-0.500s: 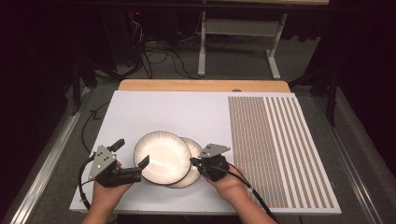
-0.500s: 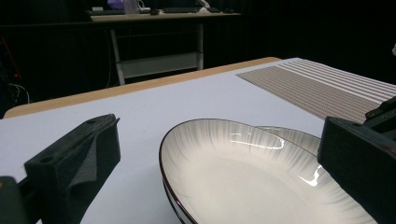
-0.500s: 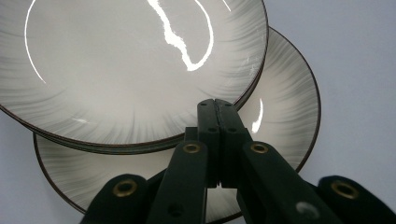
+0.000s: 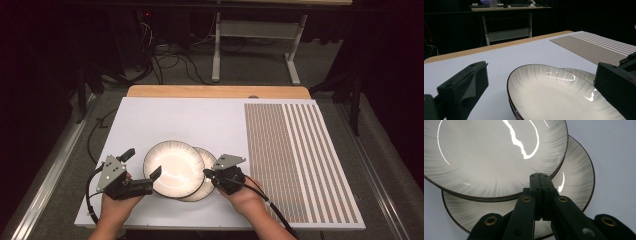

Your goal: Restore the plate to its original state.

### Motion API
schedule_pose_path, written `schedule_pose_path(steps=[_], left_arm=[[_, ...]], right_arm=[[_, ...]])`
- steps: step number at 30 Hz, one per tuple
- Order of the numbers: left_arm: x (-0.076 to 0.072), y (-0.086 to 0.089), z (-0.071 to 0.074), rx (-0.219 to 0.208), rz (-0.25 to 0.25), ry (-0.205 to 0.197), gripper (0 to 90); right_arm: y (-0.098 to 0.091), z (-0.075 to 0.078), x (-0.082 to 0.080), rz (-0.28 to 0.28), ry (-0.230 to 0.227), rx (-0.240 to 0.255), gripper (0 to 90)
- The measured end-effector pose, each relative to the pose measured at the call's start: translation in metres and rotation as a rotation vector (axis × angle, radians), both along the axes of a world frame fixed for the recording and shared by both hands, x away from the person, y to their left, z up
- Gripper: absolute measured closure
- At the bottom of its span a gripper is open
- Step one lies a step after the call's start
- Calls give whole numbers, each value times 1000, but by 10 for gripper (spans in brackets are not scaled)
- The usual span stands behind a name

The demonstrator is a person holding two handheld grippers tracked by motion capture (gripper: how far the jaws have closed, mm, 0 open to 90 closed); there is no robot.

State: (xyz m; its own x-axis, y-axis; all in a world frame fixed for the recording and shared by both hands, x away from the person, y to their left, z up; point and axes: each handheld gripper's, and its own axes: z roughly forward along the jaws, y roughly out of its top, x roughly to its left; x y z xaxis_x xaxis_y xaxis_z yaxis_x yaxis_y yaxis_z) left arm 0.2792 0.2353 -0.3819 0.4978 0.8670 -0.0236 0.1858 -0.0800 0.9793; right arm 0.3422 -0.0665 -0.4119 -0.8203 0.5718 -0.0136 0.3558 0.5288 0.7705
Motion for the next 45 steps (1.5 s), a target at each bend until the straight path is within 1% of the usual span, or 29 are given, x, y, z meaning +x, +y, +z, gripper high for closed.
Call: schedule_pose_path(steps=[6, 14, 17, 18, 20, 23, 26, 28, 32, 40, 43, 45], left_arm=[[1, -1, -1, -4, -1, 8, 1], [0, -2, 1, 1, -3, 2, 1], [0, -2, 1, -4, -2, -1, 1], [0, -1, 1, -2, -1, -1, 1], [0, -1, 1, -4, 1, -2, 1], [1, -1, 0, -7, 1, 1, 1], [1, 0, 1, -7, 5, -1, 1], [0, 0, 1, -7, 7, -3, 1], [0, 1, 2, -10, 8, -6, 1], [0, 3, 2, -14, 8, -7, 1], [0, 3, 2, -16, 6, -6, 1], [0, 3, 2, -11, 7, -5, 1]], right_arm=[[0, 0, -1, 6, -12, 3, 900], [0, 0, -2, 3, -10, -5, 900], [0, 1, -2, 6, -10, -3, 900], [0, 0, -1, 9, -14, 7, 900], [0, 1, -1, 8, -4, 13, 900], [-1, 2, -1, 11, -10, 6, 900], [-1, 2, -1, 3, -6, 6, 900], [-2, 3, -1, 9, -8, 1, 900], [-1, 3, -2, 13, -12, 13, 900], [-1, 3, -2, 10, -12, 9, 900], [-1, 3, -2, 7, -10, -2, 900], [-1, 3, -2, 9, -12, -1, 900]])
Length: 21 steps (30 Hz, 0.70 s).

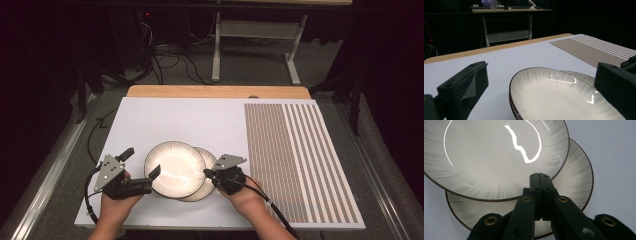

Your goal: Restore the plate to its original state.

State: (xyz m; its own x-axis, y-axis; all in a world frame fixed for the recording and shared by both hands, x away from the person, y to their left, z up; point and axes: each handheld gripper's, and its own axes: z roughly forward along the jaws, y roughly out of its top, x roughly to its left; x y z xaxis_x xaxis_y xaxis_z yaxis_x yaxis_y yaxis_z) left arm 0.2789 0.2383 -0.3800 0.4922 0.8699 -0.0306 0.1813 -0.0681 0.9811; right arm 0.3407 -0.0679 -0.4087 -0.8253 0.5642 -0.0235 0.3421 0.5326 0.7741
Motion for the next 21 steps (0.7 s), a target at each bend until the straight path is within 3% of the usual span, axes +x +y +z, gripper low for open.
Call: schedule_pose_path(steps=[21], left_arm=[[-1, -1, 1, -3, -2, 0, 3]], right_arm=[[-7, 3, 0, -12, 1, -4, 900]])
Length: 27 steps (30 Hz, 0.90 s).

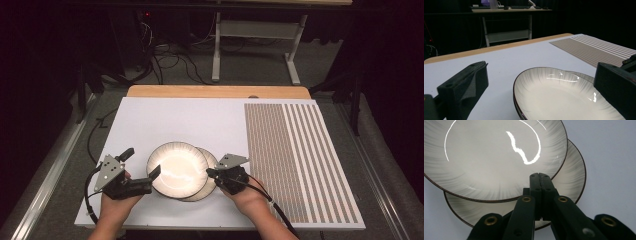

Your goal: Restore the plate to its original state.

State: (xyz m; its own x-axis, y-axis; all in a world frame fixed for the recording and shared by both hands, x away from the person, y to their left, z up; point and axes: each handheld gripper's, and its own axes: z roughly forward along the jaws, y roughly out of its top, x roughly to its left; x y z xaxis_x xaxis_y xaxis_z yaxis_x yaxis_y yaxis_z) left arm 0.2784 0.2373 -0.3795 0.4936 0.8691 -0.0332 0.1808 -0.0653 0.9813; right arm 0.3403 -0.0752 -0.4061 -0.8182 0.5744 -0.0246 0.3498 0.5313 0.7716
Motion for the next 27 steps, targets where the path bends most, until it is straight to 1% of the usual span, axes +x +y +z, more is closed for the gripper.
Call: schedule_pose_path(steps=[8, 9, 17, 20, 22, 27], left_arm=[[0, -1, 0, 1, -6, 0, 3], [0, -1, 0, 0, -8, 0, 3], [0, -2, 0, 2, -10, 1, 4], [0, -2, -1, 0, -11, 2, 5], [0, -2, -1, 7, -12, 0, 6], [1, -2, -1, 8, -11, 5, 5]], right_arm=[[-5, 1, 0, -16, 1, 3, 900], [-7, 2, 0, -29, 1, 7, 900], [-11, 3, 0, -31, 2, 4, 900], [-12, 3, -1, -32, -1, 4, 900], [-13, 3, -1, -29, -7, -4, 900], [-16, 4, -2, -36, -3, -2, 900]])
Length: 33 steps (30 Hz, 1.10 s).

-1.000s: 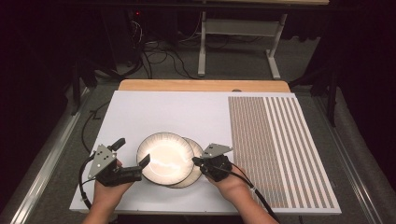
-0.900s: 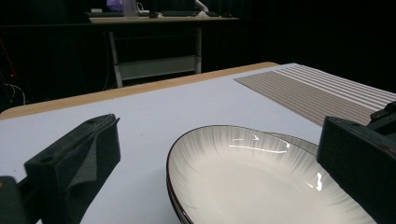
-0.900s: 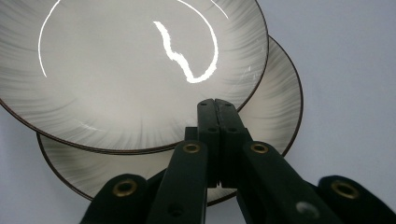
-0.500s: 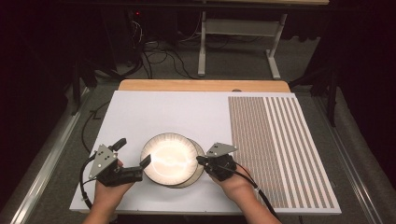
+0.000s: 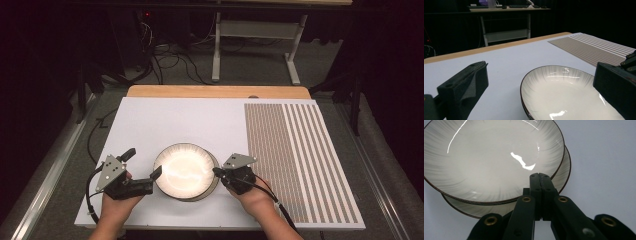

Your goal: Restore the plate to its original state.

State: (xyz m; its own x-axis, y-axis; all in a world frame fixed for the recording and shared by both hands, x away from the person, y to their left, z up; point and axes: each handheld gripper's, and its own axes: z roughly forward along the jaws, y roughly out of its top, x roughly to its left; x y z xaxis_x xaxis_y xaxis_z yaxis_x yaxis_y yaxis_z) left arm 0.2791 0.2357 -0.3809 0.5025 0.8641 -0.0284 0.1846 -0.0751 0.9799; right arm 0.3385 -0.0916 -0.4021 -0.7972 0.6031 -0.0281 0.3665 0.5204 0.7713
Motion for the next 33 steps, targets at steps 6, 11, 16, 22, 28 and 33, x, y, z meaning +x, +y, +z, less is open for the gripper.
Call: schedule_pose_path(steps=[6, 11, 16, 22, 28, 33], left_arm=[[0, -1, -1, -1, 0, 1, 5], [1, -2, -1, 1, -3, 3, 6], [0, -1, -1, 0, -2, 5, 5], [0, 0, -1, -2, -4, 5, 5], [1, -1, -1, 9, -9, 8, 5], [1, -2, -1, 12, -11, 11, 5]], right_arm=[[-7, 1, 0, -9, -12, -3, 900], [-14, 3, 0, -19, -1, 7, 900], [-15, 2, -2, -10, -14, 9, 900], [-36, 8, -6, -35, -41, 22, 891], [-70, 18, -14, -111, -63, 88, 778], [-91, 19, -22, -177, -90, 172, 677]])
